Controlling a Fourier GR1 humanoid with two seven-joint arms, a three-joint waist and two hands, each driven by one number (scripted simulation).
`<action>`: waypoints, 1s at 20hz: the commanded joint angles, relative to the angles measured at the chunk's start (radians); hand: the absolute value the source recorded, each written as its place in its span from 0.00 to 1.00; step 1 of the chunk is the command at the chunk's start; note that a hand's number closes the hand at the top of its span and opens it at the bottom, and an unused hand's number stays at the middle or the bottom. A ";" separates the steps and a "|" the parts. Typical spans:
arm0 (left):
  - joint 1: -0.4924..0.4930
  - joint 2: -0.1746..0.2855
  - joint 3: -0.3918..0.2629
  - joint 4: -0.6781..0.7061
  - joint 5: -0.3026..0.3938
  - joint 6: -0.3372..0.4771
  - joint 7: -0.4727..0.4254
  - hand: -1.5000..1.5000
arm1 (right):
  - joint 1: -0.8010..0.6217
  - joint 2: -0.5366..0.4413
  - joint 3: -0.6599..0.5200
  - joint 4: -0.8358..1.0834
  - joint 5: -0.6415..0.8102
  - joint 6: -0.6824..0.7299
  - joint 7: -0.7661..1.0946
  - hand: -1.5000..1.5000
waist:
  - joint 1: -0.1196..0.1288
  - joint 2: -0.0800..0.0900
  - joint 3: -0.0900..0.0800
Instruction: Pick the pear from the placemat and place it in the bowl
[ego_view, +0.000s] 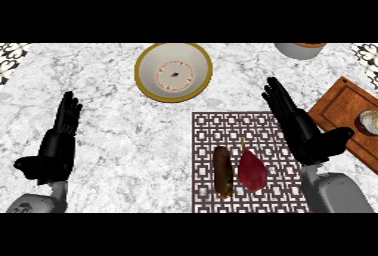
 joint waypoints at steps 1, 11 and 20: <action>0.040 0.021 0.027 -0.085 -0.002 0.000 0.028 0.50 | -0.052 0.065 0.050 -0.039 -0.031 0.052 0.033 0.00 | -0.015 0.007 0.005; -0.109 0.132 0.153 -0.031 0.107 -0.114 0.110 0.50 | 0.060 0.204 0.237 -0.235 0.238 -0.156 -0.165 0.00 | -0.045 0.003 0.005; -0.136 0.153 0.218 -0.010 0.138 -0.172 0.128 0.50 | 0.207 -0.170 0.187 -0.647 0.340 -0.001 0.103 0.00 | -0.050 0.001 0.004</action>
